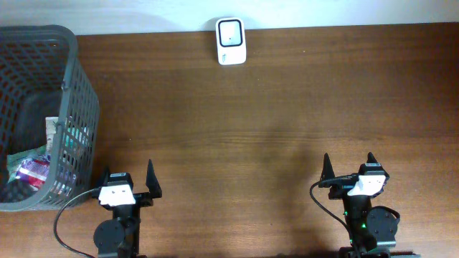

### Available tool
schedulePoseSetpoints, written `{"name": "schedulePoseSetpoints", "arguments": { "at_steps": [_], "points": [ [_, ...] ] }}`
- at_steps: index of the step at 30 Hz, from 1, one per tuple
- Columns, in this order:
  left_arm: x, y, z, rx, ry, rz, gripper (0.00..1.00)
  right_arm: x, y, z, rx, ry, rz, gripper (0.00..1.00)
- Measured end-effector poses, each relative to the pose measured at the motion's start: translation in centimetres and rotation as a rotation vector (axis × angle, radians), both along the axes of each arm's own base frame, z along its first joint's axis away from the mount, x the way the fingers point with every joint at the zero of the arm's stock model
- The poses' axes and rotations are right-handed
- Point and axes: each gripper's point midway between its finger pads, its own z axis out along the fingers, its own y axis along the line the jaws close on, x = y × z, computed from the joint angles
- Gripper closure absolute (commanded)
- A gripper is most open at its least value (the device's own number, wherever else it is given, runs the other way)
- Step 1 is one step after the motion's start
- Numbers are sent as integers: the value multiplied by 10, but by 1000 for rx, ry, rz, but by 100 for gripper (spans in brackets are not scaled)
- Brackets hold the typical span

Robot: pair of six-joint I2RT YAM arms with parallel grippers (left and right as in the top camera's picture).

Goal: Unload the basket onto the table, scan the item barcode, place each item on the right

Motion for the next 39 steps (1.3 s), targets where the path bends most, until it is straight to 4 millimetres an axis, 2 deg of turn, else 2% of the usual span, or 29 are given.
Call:
{"name": "schedulePoseSetpoints", "arguments": {
  "at_steps": [5, 7, 10, 12, 13, 15, 18, 20, 21, 22, 25, 26, 28, 30, 33, 35, 36, 39],
  "points": [
    [0, 0, 0, 0, 0, 0, 1, 0, 0, 0, 0, 0, 0, 1],
    [1, -9, 18, -26, -75, -49, 1, 0, 0, 0, 0, 0, 0, 1],
    [-9, -49, 74, -28, -300, -293, 1, 0, 0, 0, 0, 0, 0, 1],
    [-36, -69, 133, 34, -559, -410, 1, 0, 0, 0, 0, -1, 0, 1],
    [-53, -74, 156, 69, -674, -442, 1, 0, 0, 0, 0, 0, 0, 1],
    [-68, -76, 177, 88, -760, -454, 1, 0, 0, 0, 0, 0, 0, 1],
    [-93, -64, 249, 85, -860, -374, 1, 0, 0, 0, 0, 0, 0, 1],
    [-94, -57, 290, 83, -853, -328, 1, 0, 0, 0, 0, 2, 0, 1],
    [-87, -54, 313, 70, -800, -306, 1, 0, 0, 0, 0, 0, 0, 1],
    [-65, -49, 321, 47, -683, -281, 1, 0, 0, 0, 0, 0, 0, 1],
    [11, -40, 312, -24, -274, -240, 1, 0, 0, 0, 0, 0, 0, 1],
    [28, -45, 314, -37, -188, -273, 1, 0, 0, 0, 0, 1, 0, 1],
    [50, -58, 310, -63, -58, -358, 1, 0, 0, 0, 0, 0, 0, 1],
    [58, -65, 307, -79, -1, -397, 1, 0, 0, 0, 0, 0, 0, 1],
    [59, -58, 329, -148, 88, -365, 1, 0, 0, 0, 0, 0, 0, 1],
    [49, -33, 349, -199, 177, -262, 1, 0, 0, 0, 0, -1, 0, 1],
    [44, -22, 352, -222, 219, -215, 1, 0, 0, 0, 1, 0, 0, 1],
    [43, 7, 332, -263, 331, -75, 1, 0, 0, 0, 0, 0, 0, 1]
  ]
}}
